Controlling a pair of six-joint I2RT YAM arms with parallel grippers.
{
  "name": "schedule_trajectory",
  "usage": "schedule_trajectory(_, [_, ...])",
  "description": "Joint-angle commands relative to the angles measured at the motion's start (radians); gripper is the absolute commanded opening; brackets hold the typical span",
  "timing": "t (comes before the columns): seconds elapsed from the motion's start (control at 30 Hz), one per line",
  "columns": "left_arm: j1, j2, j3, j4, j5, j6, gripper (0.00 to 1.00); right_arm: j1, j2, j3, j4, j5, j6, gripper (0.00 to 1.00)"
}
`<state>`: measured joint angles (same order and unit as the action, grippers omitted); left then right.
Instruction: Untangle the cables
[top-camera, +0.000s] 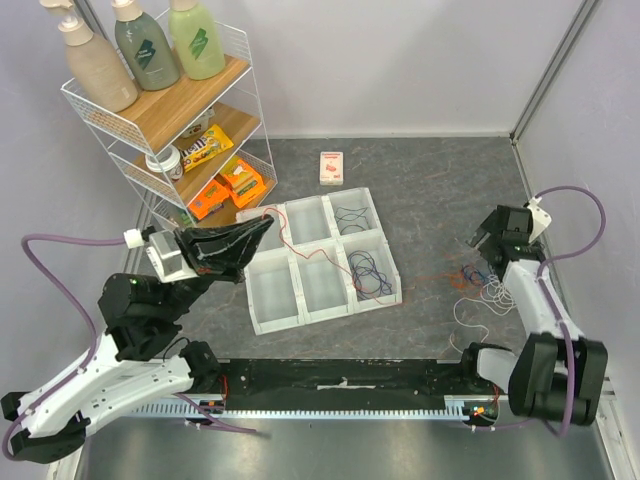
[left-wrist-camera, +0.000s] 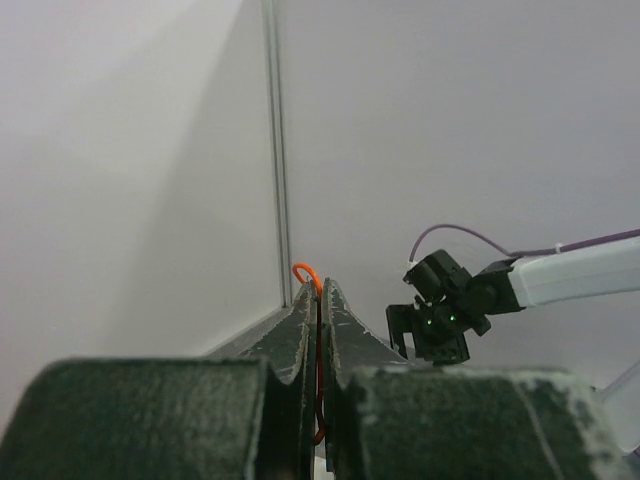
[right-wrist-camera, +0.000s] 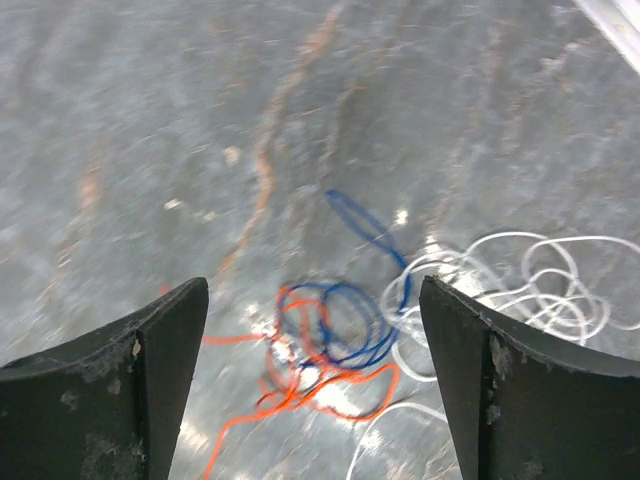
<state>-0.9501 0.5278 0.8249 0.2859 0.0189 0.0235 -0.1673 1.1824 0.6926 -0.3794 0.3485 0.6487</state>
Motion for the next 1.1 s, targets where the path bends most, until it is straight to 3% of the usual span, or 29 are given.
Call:
schedule_trajectory(0.0, [0.005,0.038,0.011,0.021,0.041,-0.014,0.02,0.043,-0.115,0.01,-0.085,-0.178,-0.029,0.92])
schedule_trajectory(0.17, [0.004,0.051,0.008,0.021,0.041,-0.013,0.02,0.063,-0.22,-0.024,-0.174,-0.345,0.015,0.85])
schedule_trajectory(0.37, [0.002,0.06,0.01,0.021,0.059,-0.013,0.02,0.061,-0.326,-0.192,-0.083,-0.48,0.283,0.82])
schedule_trajectory(0.57, [0.002,0.061,0.008,0.021,0.061,-0.042,0.02,0.063,-0.126,-0.287,0.101,-0.623,0.433,0.73])
schedule_trajectory(0.83, [0.004,0.058,0.013,0.021,0.092,-0.059,0.02,0.063,0.005,-0.341,0.304,-0.582,0.552,0.66])
schedule_trajectory(0.93, [0.002,0.058,0.014,0.019,0.098,-0.06,0.02,0.061,0.06,-0.347,0.372,-0.556,0.575,0.43])
schedule_trajectory(1.0, [0.002,0.057,0.013,0.019,0.102,-0.063,0.02,0.061,0.101,-0.341,0.44,-0.568,0.565,0.18])
schedule_trajectory(1.07, [0.002,0.057,0.011,0.019,0.095,-0.062,0.02,0.061,0.126,-0.303,0.45,-0.612,0.508,0.01])
